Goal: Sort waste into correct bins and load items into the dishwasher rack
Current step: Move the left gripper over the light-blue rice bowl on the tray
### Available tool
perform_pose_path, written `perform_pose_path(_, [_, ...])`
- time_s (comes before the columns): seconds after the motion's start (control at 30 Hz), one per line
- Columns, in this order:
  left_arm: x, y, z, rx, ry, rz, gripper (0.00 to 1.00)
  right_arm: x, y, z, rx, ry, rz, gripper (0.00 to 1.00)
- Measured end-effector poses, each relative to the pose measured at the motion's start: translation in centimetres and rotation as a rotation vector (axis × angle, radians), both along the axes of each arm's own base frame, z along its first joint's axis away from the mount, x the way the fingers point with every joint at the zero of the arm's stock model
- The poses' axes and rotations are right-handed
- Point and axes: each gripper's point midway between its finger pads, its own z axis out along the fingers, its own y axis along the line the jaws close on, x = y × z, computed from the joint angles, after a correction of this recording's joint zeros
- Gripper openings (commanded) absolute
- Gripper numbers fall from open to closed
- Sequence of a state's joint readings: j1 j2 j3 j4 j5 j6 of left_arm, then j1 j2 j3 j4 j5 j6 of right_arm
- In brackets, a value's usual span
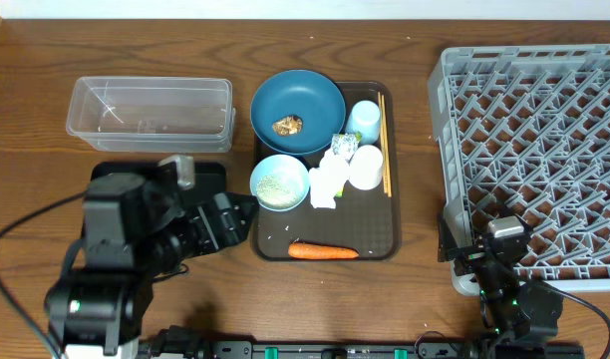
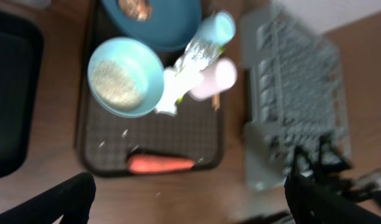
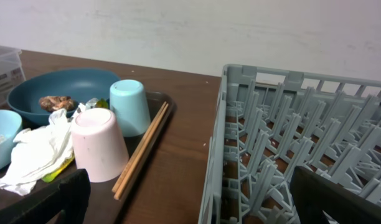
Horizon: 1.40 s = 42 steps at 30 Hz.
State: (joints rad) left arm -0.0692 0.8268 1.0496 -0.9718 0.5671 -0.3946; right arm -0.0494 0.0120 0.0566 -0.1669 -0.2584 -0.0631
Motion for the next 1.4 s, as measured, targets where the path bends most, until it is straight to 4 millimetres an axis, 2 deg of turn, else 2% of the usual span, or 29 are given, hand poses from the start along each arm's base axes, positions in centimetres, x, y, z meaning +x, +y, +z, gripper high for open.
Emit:
perform_pose_path(0.17, [0.1,-1.2,-1.3,0.117,0.008,-0.068,0.98,0.0,0.0,0.0,0.0,0.0,0.001,0.99])
perform_pose_path(0.4, [1.6,-2.3,0.1,0.179,-0.127,-0.093,0.98,0.0,0.0,0.0,0.0,0.0,0.001,0.99])
perform_pose_path(0.63, [2.5,-2.4,-0.2,0.19,-0.127,-0.087,0.98,0.0,0.0,0.0,0.0,0.0,0.001,0.99])
perform_pose_path(0.77, [3.6,-3.1,-2.5,0.227,-0.047,-0.123,0.98,0.0,0.0,0.0,0.0,0.0,0.001,0.99])
perform_pose_path(0.97, [5.0,-5.7,-8.7,0.319,0.135,-0.244,0.98,0.0,0.0,0.0,0.0,0.0,0.0,0.99])
perform_pose_path(1.03, [5.4,-6.4,-10.1,0.338,0.162,-0.271,0.98,0.0,0.0,0.0,0.0,0.0,0.001,0.99])
perform_pose_path(1.2, [6.1,-7.4,-12.4,0.362,0.2,-0.306,0.98,0.0,0.0,0.0,0.0,0.0,0.001,0.99])
perform_pose_path(1.4, [7.4,-8.1,-14.1,0.365,0.207,-0.311,0.98,0.0,0.0,0.0,0.0,0.0,0.0,0.99])
